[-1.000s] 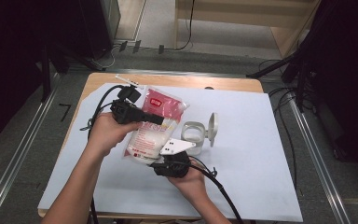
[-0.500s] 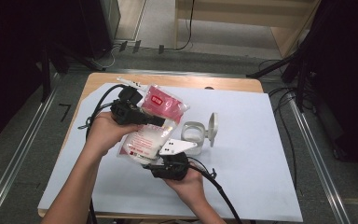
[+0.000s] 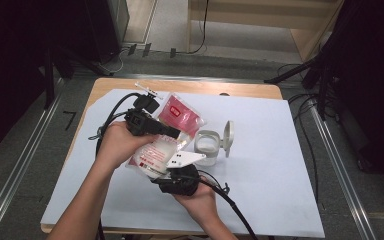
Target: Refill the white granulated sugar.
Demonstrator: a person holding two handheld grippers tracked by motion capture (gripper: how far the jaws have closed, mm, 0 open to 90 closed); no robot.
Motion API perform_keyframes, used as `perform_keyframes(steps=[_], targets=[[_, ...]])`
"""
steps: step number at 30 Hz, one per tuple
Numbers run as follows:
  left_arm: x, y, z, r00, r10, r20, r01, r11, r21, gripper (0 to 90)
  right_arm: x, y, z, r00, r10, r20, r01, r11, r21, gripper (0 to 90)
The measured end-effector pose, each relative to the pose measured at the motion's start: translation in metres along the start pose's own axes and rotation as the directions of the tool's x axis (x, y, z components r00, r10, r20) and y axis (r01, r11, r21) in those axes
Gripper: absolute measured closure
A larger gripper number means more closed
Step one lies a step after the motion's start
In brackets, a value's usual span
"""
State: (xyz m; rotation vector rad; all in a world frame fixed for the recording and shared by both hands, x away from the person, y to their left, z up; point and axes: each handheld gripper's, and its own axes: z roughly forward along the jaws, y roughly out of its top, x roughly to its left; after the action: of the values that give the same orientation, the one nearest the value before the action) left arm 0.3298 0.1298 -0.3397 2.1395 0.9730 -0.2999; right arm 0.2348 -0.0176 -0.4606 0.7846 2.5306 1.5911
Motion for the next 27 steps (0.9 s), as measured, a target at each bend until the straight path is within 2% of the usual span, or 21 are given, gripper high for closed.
perform_keyframes(steps=[2,4,6,10,12,15,17,20,22,23,25,27], targets=[[-0.0021,0.0009,0.0029,0.9998,-0.015,0.01,0.015,0.9999,0.003,85.0,0.0005,-0.0005,-0.0002,1.0,0.004,0.005,-0.004,1.0,0.003,59.2],[-0.0033,0.0013,0.004,0.9999,-0.012,0.012,0.012,0.9999,0.006,84.4,0.0001,-0.0007,0.0001,0.9999,0.016,0.004,-0.016,1.0,0.001,58.4],[-0.0046,0.0017,0.0045,0.9997,-0.002,0.024,0.002,0.9999,0.017,83.4,0.0,-0.0012,-0.0004,0.9998,0.021,0.002,-0.021,1.0,-0.002,59.4],[-0.0025,0.0003,0.0007,0.9996,0.025,0.014,-0.025,0.9993,0.026,82.2,-0.0013,-0.0021,-0.0027,0.9995,0.028,-0.014,-0.029,0.999,-0.014,60.8],[-0.0028,-0.0005,0.0004,0.999,0.044,0.004,-0.044,0.9986,0.029,82.2,-0.0014,-0.0022,-0.0025,0.9997,0.025,-0.007,-0.025,1.0,-0.01,60.9],[-0.0044,-0.0009,0.0004,0.9963,0.085,0.008,-0.085,0.996,0.027,83.8,-0.0016,-0.0023,-0.0027,0.9985,0.041,-0.036,-0.042,0.999,-0.025,61.2],[-0.0059,-0.0006,-0.0008,0.9956,0.094,0.006,-0.094,0.9953,0.022,79.9,-0.0023,-0.0021,-0.0028,0.9977,0.049,-0.047,-0.051,0.998,-0.033,61.2],[-0.0065,-0.0004,-0.003,0.9939,0.11,0.011,-0.11,0.994,0.003,73.1,-0.0066,-0.0026,-0.0045,0.9926,0.091,-0.08,-0.096,0.994,-0.058,60.9],[-0.0064,-0.0006,-0.0039,0.9952,0.096,0.02,-0.096,0.9953,0.006,74.3,-0.0084,-0.0026,-0.0061,0.9912,0.104,-0.082,-0.11,0.992,-0.066,60.7],[-0.0059,-0.0002,-0.0037,0.9966,0.079,0.023,-0.079,0.9968,0.013,76.1,-0.0082,-0.0027,-0.0064,0.9932,0.093,-0.07,-0.098,0.993,-0.066,60.7],[-0.0067,-0.0009,-0.0026,0.9969,0.079,0.001,-0.079,0.9965,0.03,83.0,-0.008,-0.0039,-0.0063,0.9949,0.081,-0.06,-0.084,0.995,-0.061,60.5],[-0.0066,-0.0006,-0.0004,0.9977,0.068,-0.004,-0.067,0.9968,0.043,86.6,-0.0071,-0.0042,-0.0052,0.9964,0.069,-0.049,-0.072,0.996,-0.052,60.4]])
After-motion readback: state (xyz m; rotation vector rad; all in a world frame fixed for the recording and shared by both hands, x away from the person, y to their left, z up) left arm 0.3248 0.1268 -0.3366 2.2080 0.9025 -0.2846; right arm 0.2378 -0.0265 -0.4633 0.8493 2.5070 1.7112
